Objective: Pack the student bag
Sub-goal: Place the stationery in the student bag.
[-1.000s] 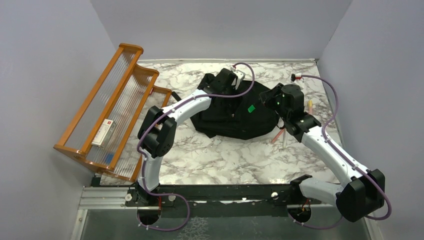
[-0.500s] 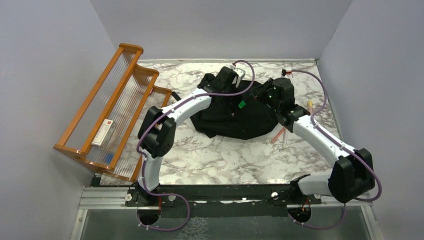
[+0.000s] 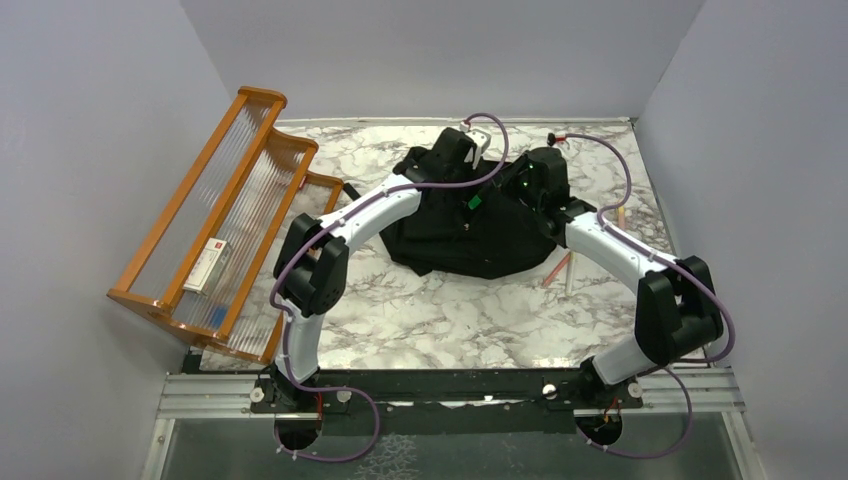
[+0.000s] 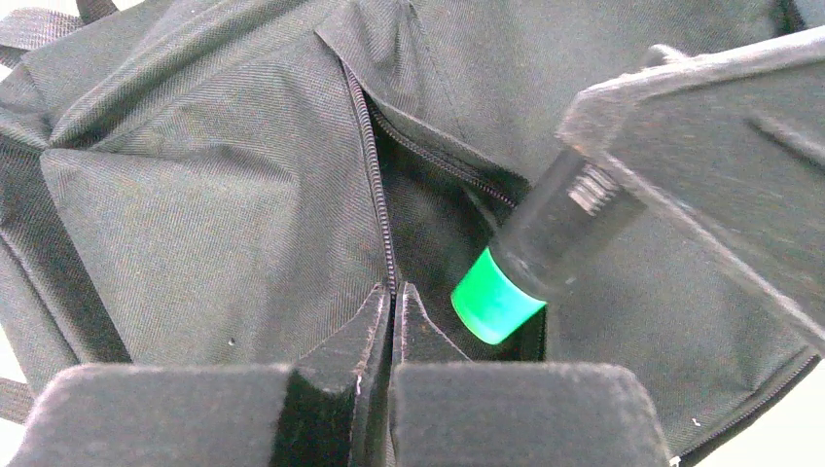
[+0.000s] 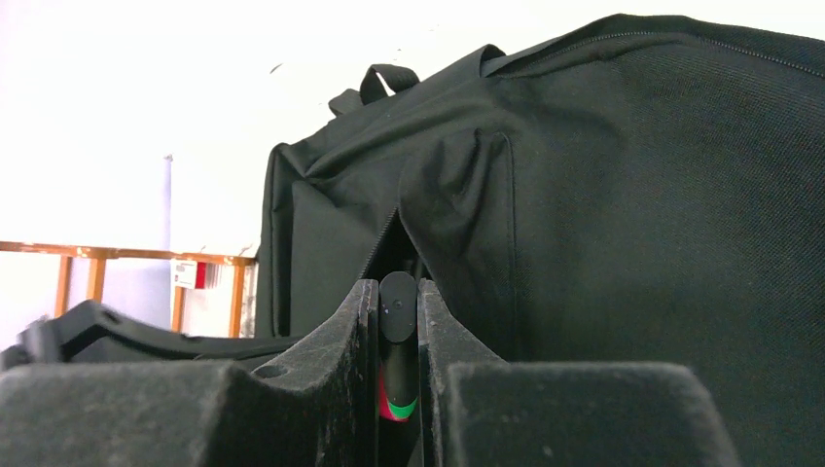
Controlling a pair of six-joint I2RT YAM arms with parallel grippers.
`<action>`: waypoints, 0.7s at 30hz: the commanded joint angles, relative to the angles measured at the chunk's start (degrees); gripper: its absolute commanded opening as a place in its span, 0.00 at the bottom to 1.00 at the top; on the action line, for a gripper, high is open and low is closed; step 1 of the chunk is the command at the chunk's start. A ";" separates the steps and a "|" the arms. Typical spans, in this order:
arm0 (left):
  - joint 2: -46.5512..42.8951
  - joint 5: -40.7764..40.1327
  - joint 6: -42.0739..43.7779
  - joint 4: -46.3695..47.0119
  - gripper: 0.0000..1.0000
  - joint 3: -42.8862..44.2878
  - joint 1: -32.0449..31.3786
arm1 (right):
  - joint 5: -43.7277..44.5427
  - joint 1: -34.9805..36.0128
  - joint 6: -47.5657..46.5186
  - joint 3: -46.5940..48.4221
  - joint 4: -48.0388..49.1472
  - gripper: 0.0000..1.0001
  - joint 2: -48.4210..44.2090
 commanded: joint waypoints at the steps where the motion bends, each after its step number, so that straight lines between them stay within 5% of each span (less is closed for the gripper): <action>1: -4.26 0.44 -0.36 1.63 0.00 2.68 0.09 | 0.66 0.20 0.50 2.09 3.21 0.00 1.93; 21: -5.22 1.43 -1.83 1.72 0.00 2.83 0.06 | -17.40 0.41 5.57 2.58 6.39 0.01 9.07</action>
